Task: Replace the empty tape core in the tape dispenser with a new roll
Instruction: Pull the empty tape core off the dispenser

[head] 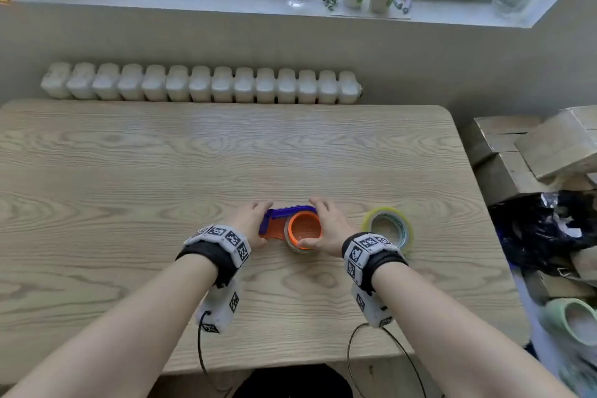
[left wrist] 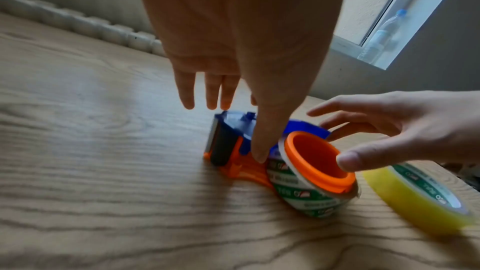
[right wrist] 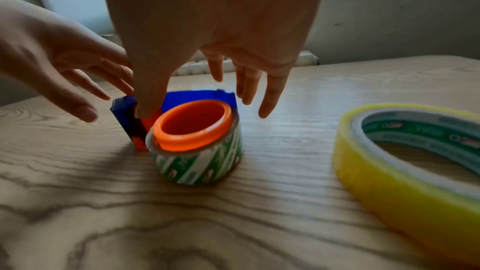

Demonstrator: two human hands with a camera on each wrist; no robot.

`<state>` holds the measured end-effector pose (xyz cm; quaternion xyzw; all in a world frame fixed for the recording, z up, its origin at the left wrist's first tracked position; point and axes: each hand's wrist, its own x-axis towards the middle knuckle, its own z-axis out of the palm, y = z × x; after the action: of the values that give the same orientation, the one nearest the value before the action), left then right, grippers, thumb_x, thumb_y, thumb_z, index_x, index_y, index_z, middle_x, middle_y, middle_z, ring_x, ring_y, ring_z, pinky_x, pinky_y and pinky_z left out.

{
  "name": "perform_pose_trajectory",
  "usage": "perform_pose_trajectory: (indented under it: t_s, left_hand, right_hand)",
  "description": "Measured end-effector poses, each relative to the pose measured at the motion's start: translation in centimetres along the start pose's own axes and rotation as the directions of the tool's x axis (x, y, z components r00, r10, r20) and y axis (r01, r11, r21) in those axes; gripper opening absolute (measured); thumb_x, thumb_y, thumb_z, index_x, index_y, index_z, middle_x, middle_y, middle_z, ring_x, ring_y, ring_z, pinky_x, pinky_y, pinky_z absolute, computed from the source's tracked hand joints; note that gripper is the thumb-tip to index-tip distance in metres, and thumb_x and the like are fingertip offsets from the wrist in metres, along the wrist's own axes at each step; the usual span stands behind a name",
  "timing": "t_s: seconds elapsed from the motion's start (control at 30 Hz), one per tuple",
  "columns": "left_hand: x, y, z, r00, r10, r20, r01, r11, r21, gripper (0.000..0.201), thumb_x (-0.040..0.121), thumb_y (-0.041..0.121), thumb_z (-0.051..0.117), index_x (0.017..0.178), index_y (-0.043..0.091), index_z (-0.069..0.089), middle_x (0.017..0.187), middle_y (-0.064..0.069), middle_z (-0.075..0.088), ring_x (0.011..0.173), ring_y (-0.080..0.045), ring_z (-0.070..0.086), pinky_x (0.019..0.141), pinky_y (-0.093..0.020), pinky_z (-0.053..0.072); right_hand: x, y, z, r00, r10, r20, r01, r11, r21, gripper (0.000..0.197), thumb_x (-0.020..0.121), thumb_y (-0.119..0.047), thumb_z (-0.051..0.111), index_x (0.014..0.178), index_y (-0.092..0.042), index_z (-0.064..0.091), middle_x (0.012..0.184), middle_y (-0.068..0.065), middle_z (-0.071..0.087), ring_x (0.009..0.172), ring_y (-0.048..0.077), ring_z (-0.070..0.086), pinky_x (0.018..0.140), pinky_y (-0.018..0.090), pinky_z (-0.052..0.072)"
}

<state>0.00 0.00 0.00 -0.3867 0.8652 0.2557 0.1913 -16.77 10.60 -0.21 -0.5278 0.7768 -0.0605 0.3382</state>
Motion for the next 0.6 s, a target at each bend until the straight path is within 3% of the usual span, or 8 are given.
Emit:
perform_pose_trajectory:
  t_s: [0.13,0.27,0.43,0.6]
  left_hand:
    - [0.4,-0.3,1.2,0.998,-0.05,0.028,0.051,0.998,-0.029,0.079,0.079,0.023,0.064,0.146,0.022,0.022,0.143,-0.011,0.042,0.127,-0.03,0.047,0.098,-0.038,0.045]
    - [0.7,-0.7,2.2,0.999,-0.042,-0.03,0.039,0.993,-0.112,0.066,0.083,0.015,0.057,0.143,0.019,0.03,0.139,-0.013,0.045,0.124,-0.032,0.049,0.097,-0.04,0.044]
    - [1.0,-1.6,3.0,0.998,-0.023,-0.064,0.005,0.963,-0.269,0.066,0.078,0.021,0.066,0.137,0.015,0.038,0.134,-0.012,0.052,0.123,-0.028,0.05,0.102,-0.034,0.039]
    - [1.2,-1.3,3.6,0.987,-0.114,-0.113,0.055,0.902,-0.428,0.051,0.079,0.028,0.068,0.125,0.016,0.048,0.12,-0.011,0.061,0.111,-0.028,0.054,0.096,-0.035,0.042]
  right_hand:
    - [0.1,0.3,1.6,0.998,0.054,0.026,-0.056,0.997,0.059,0.121,0.061,-0.039,0.083,0.148,-0.015,0.002,0.151,0.011,0.022,0.141,0.025,0.026,0.114,0.037,0.029]
    - [0.3,0.7,2.9,0.998,0.059,0.017,-0.06,0.994,0.096,0.126,0.059,-0.029,0.086,0.149,-0.019,-0.003,0.149,0.011,0.023,0.139,0.026,0.029,0.113,0.037,0.032]
    - [0.5,0.7,3.4,0.998,0.066,-0.009,-0.065,0.991,0.12,0.112,0.061,-0.019,0.081,0.146,-0.018,0.008,0.143,0.012,0.031,0.132,0.028,0.039,0.105,0.036,0.039]
    - [0.4,0.7,3.4,0.998,0.039,-0.05,-0.032,0.991,0.126,0.102,0.057,-0.017,0.082,0.139,-0.018,0.022,0.132,0.009,0.04,0.117,0.027,0.05,0.093,0.036,0.046]
